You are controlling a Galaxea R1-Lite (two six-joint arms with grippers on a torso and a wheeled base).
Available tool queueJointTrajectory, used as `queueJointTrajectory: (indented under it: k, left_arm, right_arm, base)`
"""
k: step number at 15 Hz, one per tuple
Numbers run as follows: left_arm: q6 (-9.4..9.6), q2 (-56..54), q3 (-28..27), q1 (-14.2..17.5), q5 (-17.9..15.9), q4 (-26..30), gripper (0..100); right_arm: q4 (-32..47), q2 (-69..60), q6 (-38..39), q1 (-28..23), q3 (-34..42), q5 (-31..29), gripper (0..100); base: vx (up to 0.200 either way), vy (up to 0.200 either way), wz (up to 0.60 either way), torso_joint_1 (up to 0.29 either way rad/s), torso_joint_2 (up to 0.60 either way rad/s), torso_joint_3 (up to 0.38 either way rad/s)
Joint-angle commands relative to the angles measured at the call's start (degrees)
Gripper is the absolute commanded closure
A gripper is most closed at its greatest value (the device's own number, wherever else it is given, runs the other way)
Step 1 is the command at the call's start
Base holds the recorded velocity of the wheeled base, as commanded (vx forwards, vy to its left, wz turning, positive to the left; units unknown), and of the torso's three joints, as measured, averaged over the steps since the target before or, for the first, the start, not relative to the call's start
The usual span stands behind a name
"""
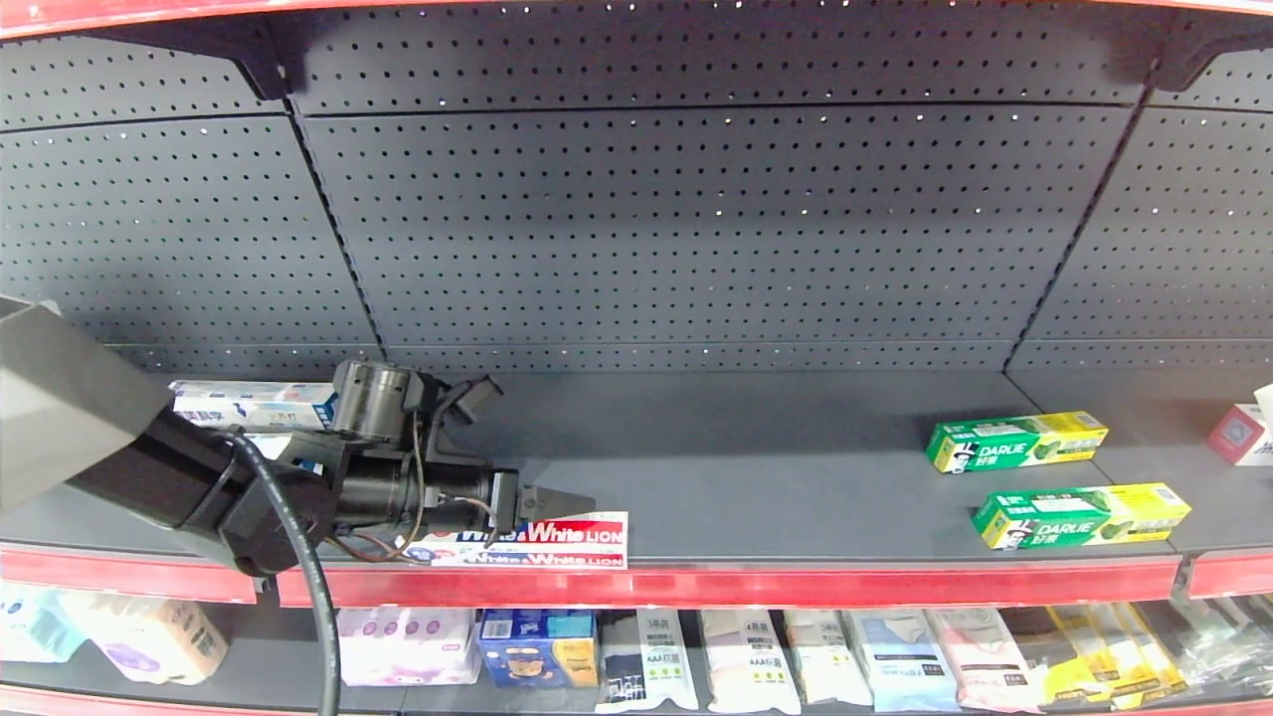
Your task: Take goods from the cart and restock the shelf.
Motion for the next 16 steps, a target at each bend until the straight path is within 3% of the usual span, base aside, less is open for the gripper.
queueJointTrajectory:
  k: [1,14,16]
  left_arm:
    - [-0.03,-0.2,0.1,-0.2,0.0,0.0,0]
    - [-0.03,-0.5,-2.1,0.9,0.7,0.1,0]
    - [0.14,-0.5,-2.9,2.2,1.4,0.0,0]
  right_arm:
    - [-0.1,0.1,0.0,0.0,0.0,0.1,100]
    - [0.0,0.5,0.1,0.0,-0.1,0.1,100]
    - [-0.1,0.6,0.1,0.0,0.0,0.1,100]
  base:
    - [0.0,0.0,0.0,0.0,0.0,0.0]
    - [0.0,0.0,0.0,0.0,0.0,0.0]
    - [0.0,0.0,0.0,0.0,0.0,0.0]
